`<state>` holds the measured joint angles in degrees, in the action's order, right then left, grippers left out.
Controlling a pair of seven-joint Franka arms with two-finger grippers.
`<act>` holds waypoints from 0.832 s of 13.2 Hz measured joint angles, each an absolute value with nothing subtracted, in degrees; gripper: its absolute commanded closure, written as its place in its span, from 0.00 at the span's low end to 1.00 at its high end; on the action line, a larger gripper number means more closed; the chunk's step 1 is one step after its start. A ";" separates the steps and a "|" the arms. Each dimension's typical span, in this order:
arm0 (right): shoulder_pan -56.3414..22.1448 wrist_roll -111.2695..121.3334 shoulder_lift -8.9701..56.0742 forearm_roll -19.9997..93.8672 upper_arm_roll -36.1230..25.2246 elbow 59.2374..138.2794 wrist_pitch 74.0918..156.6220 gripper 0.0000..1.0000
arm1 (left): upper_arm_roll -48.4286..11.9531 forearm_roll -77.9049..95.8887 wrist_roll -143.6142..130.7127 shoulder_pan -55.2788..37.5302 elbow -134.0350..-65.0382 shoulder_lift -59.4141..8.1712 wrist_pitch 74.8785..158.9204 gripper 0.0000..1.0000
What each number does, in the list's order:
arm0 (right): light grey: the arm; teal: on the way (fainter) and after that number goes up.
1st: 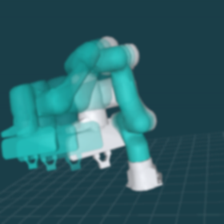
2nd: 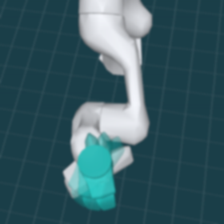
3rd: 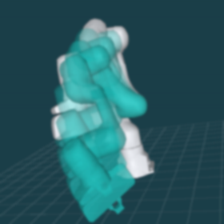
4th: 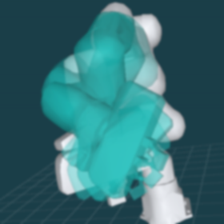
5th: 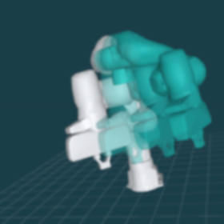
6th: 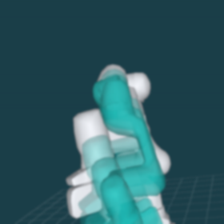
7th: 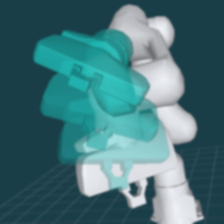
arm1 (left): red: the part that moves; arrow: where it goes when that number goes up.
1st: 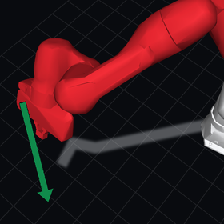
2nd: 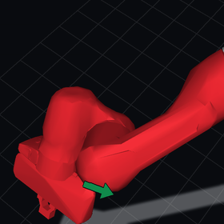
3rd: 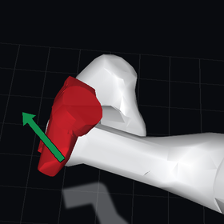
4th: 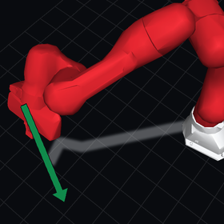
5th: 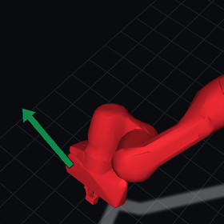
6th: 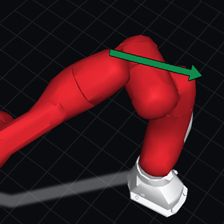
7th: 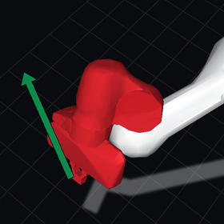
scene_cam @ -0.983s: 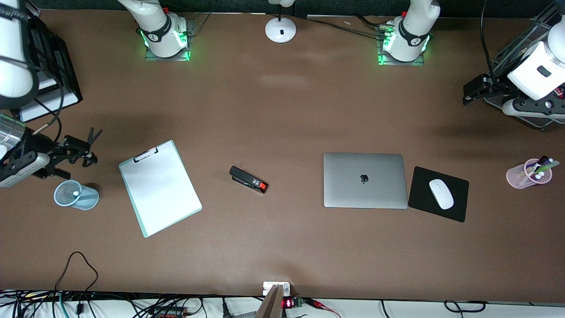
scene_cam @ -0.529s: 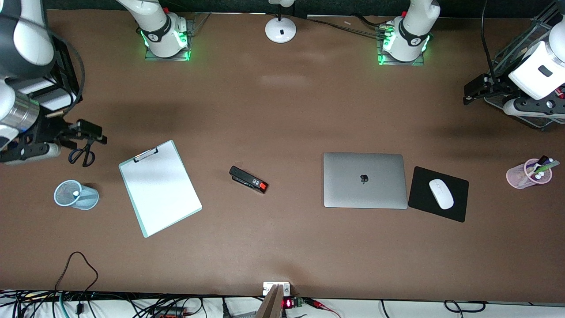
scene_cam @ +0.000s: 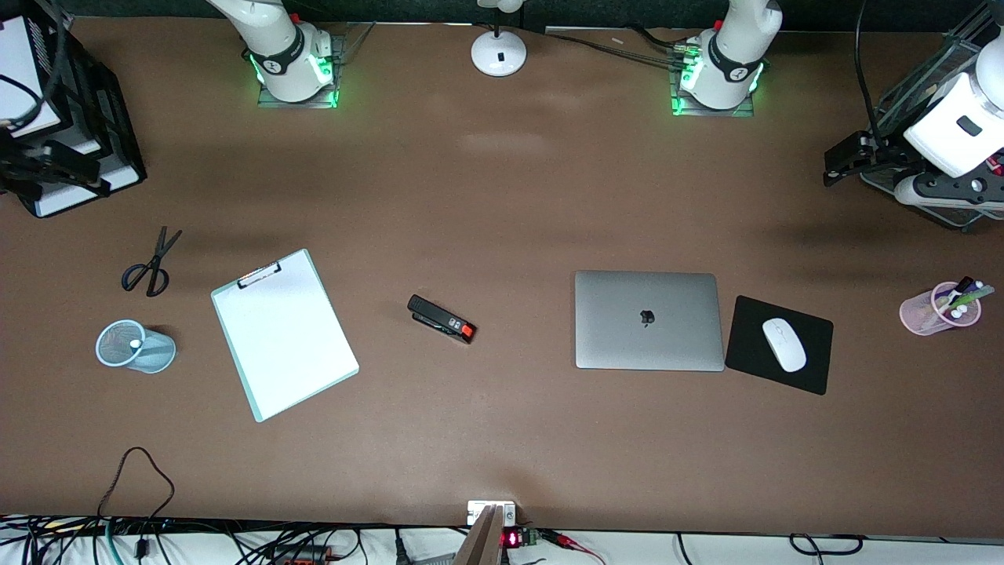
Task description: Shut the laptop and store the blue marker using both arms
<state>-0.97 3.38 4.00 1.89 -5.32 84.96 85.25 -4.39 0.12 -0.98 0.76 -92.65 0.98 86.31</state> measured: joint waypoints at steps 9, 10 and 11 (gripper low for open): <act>-1.08 1.36 4.84 1.36 -5.30 87.21 87.52 0.00 | -4.39 0.12 -0.98 0.76 -92.65 0.98 86.31 0.00; -1.08 1.36 3.94 1.36 -5.30 88.34 88.21 0.00 | -4.39 0.12 -0.98 0.76 -92.65 0.98 86.31 0.00; -1.07 1.36 2.84 1.36 -5.30 89.75 88.61 0.00 | -4.39 0.12 -0.98 0.76 -92.65 0.98 86.31 0.00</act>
